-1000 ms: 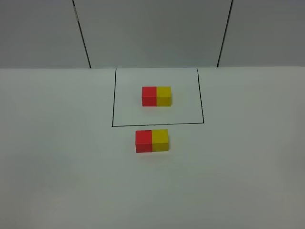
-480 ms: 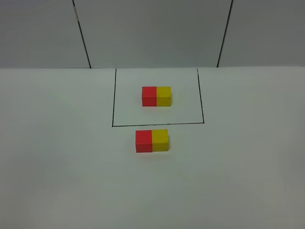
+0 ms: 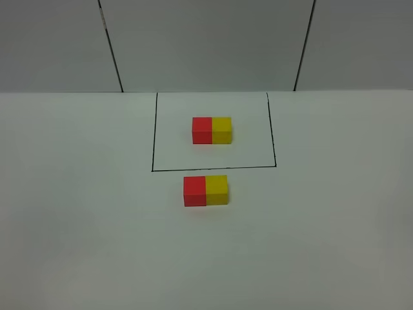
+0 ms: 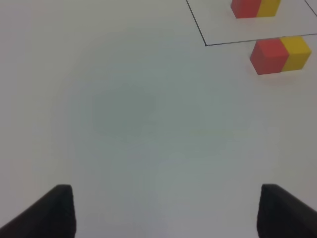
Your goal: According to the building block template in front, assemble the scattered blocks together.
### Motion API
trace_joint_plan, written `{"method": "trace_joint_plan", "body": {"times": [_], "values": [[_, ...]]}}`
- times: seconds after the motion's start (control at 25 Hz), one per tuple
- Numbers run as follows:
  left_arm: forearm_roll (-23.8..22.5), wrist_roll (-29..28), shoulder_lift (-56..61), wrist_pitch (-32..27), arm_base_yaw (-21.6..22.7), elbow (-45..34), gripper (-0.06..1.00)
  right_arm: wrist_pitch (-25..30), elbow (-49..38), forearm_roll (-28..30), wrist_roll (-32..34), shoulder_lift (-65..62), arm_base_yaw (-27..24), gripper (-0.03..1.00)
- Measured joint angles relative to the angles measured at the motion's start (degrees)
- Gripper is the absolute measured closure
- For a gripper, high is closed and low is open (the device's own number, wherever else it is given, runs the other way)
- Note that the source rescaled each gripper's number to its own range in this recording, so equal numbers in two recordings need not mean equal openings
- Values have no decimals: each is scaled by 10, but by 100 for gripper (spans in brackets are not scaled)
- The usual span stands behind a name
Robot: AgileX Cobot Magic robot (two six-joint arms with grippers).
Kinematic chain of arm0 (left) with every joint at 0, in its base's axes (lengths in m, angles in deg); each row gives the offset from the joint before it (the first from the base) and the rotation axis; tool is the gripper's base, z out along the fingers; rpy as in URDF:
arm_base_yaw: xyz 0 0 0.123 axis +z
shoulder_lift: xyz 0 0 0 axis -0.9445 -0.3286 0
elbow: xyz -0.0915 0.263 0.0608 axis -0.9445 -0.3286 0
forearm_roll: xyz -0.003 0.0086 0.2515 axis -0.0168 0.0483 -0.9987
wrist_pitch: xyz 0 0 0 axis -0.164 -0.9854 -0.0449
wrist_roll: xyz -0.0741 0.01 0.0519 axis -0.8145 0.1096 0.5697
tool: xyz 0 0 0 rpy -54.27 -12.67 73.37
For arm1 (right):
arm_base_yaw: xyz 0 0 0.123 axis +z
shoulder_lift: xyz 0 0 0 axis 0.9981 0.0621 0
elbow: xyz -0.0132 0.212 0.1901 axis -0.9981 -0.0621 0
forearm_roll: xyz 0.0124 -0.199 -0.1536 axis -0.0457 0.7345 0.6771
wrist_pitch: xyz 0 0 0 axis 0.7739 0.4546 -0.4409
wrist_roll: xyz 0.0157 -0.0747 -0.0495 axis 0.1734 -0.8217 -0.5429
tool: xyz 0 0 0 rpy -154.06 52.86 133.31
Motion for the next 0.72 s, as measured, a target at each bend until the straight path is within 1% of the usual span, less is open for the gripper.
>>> {"method": "trace_joint_plan", "body": {"times": [0.72], "values": [[0,0,0,0,0,0,17,0,0,-1,-1,0,0,29]]}}
